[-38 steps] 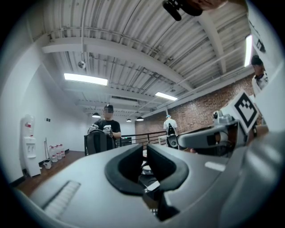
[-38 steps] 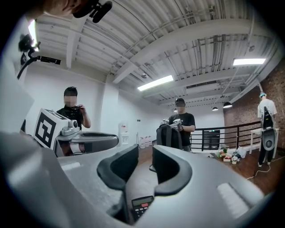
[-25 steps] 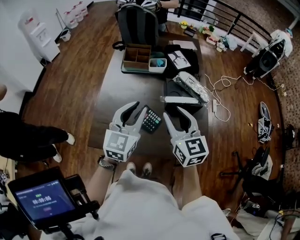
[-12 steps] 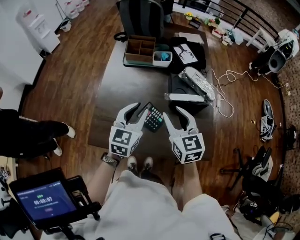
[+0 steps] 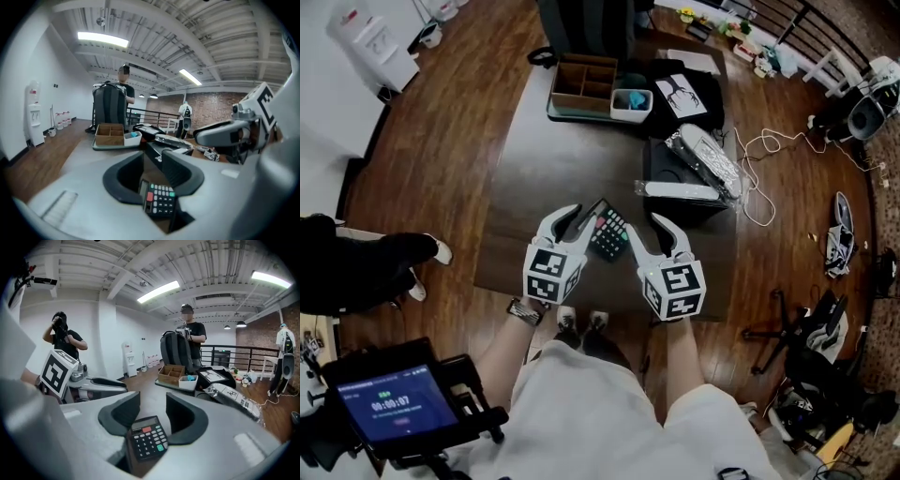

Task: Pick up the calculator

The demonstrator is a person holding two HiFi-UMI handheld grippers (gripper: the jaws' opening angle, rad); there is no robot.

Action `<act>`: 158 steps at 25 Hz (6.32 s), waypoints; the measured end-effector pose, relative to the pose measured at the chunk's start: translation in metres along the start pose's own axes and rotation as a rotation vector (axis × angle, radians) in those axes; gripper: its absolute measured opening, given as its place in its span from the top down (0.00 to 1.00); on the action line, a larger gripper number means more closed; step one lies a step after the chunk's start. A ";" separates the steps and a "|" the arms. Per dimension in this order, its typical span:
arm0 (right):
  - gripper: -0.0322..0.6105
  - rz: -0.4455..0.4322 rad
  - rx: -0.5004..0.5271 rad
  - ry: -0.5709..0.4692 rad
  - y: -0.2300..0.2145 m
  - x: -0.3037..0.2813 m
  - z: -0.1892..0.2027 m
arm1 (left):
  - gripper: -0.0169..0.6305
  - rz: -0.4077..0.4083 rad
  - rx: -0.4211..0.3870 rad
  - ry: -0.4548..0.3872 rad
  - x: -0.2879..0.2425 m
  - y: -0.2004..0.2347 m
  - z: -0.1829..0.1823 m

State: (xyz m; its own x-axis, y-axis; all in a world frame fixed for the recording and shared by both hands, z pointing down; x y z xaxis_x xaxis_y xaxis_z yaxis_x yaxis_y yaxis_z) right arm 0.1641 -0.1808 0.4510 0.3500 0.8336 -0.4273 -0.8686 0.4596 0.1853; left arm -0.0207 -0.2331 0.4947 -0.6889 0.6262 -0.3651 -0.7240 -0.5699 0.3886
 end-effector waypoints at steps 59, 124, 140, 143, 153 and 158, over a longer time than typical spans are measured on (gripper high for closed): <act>0.59 -0.242 -0.454 0.347 0.004 -0.087 0.165 | 0.72 -0.104 0.330 0.383 -0.036 0.059 0.100; 0.78 -0.014 -0.340 -0.165 -0.027 0.039 -0.009 | 0.85 0.088 0.264 -0.050 0.052 -0.002 -0.043; 0.78 0.044 -0.210 -0.372 -0.029 0.086 -0.080 | 0.86 0.167 0.110 -0.256 0.093 -0.034 -0.104; 0.78 0.049 -0.209 -0.374 -0.026 0.087 -0.077 | 0.86 0.174 0.103 -0.259 0.094 -0.034 -0.102; 0.78 0.064 -0.224 -0.369 -0.008 0.093 -0.071 | 0.86 0.190 0.117 -0.246 0.106 -0.029 -0.088; 0.78 0.069 -0.208 -0.369 0.021 0.110 -0.074 | 0.86 0.208 0.135 -0.240 0.133 -0.027 -0.074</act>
State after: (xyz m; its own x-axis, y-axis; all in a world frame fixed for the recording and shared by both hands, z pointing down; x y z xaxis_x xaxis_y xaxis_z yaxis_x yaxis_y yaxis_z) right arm 0.1584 -0.1024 0.3426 0.3580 0.9313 -0.0679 -0.9333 0.3591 0.0039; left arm -0.0955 -0.1741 0.3729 -0.7816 0.6205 -0.0635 -0.5469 -0.6328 0.5481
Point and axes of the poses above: the fingertips, and each gripper's own axes: x backward along the fingers, y to its left, z out of its underside, the point moved 9 cm from there along x, backward along the fingers, and after that the axes turned 15 degrees about x, right-handed, at the moved point
